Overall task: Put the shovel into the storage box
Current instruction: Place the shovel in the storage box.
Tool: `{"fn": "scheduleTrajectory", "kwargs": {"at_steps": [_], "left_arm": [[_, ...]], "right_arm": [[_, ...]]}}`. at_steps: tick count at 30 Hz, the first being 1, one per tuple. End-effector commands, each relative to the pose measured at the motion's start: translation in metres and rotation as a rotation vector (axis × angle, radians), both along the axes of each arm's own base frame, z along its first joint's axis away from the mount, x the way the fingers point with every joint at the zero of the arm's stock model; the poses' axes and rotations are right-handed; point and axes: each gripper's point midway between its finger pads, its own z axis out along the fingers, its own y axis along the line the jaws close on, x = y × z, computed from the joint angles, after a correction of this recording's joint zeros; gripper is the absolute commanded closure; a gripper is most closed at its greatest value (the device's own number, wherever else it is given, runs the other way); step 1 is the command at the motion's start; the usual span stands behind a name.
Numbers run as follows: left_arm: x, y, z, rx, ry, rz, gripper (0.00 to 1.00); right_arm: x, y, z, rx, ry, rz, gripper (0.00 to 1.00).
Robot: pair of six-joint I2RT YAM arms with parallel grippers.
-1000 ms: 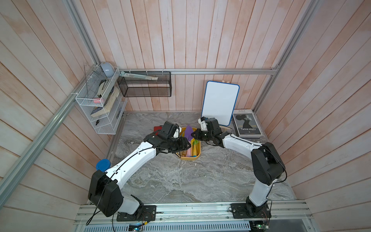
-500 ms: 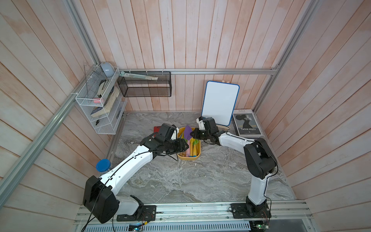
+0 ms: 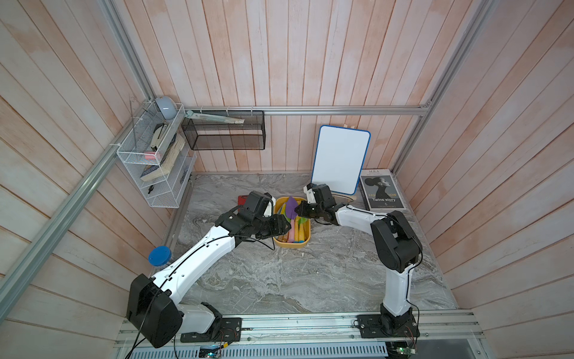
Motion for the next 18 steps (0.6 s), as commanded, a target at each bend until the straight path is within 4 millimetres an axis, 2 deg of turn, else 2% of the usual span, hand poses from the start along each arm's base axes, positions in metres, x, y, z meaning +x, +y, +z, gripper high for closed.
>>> {"fn": "scheduleTrajectory", "kwargs": {"at_steps": [1,10,18], "left_arm": [[-0.002,0.004,0.003,0.012,-0.03,-0.004,0.39],[-0.003,0.007,0.0,0.021,-0.028,0.002,0.39],[-0.004,0.009,-0.005,0.037,-0.018,0.011,0.4]], "right_arm": [[0.006,-0.003,-0.008,-0.008,-0.019,-0.017,1.0],[0.0,-0.01,-0.029,-0.044,0.007,-0.032,1.0],[-0.003,-0.015,-0.037,-0.073,0.018,-0.035,1.0]]}}
